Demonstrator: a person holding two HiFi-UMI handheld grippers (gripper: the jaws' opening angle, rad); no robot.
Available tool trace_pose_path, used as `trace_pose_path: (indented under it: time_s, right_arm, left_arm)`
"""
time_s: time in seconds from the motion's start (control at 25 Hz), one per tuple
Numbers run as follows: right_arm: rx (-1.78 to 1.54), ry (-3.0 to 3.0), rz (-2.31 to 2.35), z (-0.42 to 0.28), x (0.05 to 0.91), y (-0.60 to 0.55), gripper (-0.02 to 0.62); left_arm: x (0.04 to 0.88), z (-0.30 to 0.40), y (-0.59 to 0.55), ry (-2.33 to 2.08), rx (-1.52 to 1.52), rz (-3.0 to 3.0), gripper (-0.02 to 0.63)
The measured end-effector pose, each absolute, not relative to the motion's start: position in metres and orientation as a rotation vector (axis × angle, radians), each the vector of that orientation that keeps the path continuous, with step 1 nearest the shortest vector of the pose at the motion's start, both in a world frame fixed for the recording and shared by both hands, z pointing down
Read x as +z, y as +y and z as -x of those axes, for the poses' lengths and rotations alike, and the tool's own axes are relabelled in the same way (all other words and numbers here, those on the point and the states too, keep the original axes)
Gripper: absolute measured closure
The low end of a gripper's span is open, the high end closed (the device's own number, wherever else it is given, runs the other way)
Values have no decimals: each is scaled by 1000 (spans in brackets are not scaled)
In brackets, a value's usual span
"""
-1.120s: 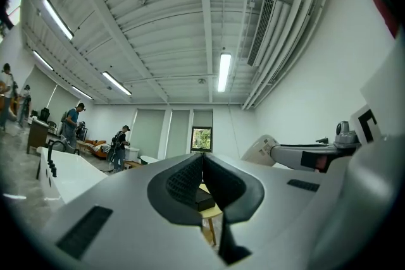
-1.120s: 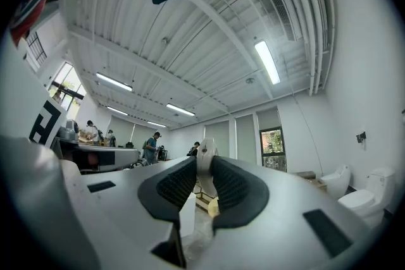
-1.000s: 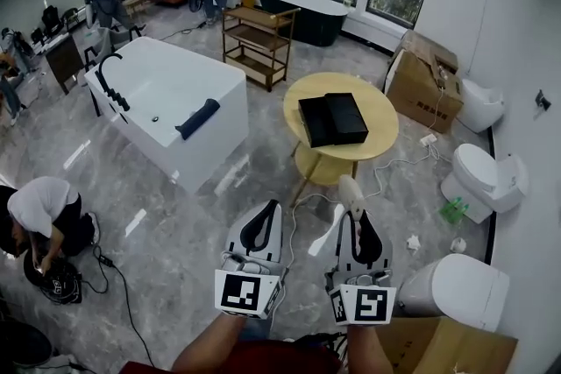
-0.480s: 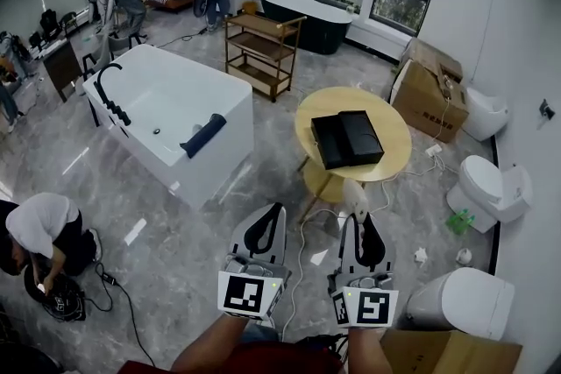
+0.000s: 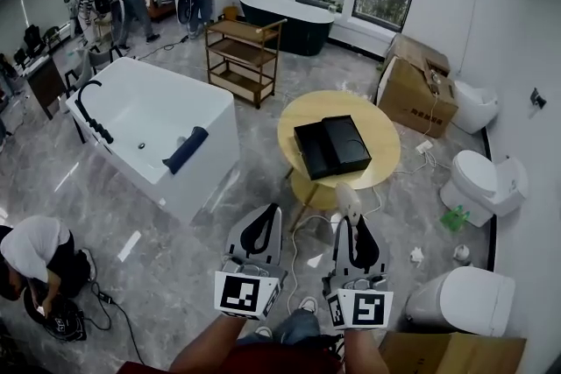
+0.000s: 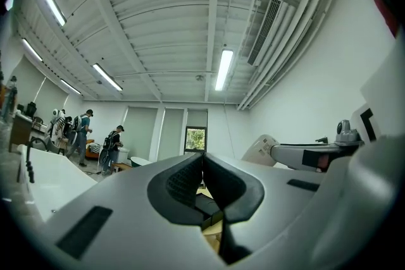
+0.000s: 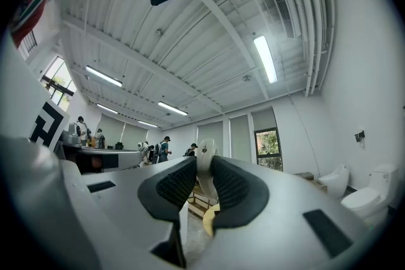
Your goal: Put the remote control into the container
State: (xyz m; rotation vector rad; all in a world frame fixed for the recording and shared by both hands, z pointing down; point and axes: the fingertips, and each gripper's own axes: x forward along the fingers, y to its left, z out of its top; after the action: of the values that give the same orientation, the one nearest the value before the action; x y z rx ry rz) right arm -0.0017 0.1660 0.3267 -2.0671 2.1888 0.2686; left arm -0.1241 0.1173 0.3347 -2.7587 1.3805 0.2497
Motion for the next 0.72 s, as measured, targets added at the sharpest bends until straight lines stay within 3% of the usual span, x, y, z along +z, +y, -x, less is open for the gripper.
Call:
trace_pose_path:
  time_s: [0.72]
  right_arm:
    - [233, 2229, 2003, -131, 324, 62, 499]
  left_arm:
    - [333, -8, 22, 1444, 206, 2715, 591]
